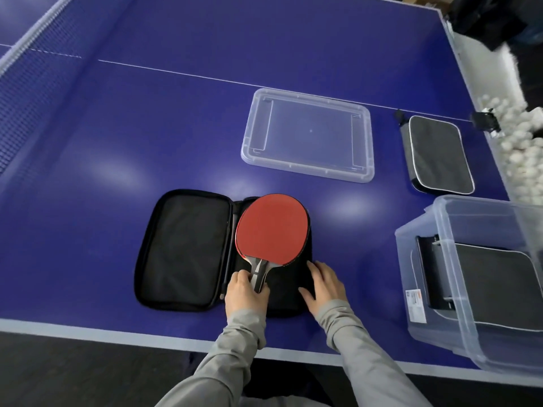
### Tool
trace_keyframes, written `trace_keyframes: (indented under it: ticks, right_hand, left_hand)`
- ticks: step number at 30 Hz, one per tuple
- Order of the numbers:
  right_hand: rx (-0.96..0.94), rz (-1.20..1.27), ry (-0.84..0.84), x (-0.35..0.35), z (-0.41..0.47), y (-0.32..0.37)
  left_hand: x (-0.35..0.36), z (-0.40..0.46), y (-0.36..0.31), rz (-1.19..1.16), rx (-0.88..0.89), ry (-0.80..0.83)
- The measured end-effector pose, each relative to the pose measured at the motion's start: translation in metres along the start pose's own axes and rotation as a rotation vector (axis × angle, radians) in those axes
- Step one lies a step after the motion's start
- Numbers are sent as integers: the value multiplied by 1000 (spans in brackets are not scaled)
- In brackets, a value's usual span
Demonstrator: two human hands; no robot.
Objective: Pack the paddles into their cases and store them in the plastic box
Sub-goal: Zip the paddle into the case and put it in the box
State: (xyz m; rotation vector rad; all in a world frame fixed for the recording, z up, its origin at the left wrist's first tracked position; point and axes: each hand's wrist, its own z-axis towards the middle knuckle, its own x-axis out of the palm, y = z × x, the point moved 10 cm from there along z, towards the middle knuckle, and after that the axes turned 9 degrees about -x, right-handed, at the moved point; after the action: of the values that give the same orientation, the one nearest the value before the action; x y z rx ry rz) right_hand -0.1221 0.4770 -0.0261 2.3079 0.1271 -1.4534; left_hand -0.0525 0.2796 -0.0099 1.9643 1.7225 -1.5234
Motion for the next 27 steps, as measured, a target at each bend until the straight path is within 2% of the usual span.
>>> trace_keyframes:
  ticks: [14,21,24,27]
  right_hand:
    - [-104,-31,5,12,-5,-3]
    - [-92,-19,-1,15,-6,-3]
    - [-82,-9,1,14,-6,-3]
    - [-74,-13,10,14,-5,-2]
  left_hand:
    - [23,-4,-1,-42,-123,-79]
    - [19,-4,-9,-66,-67,-153]
    - [20,-4,-13,-55,-28,-153]
    - [23,-3,-11,-41,-61,-134]
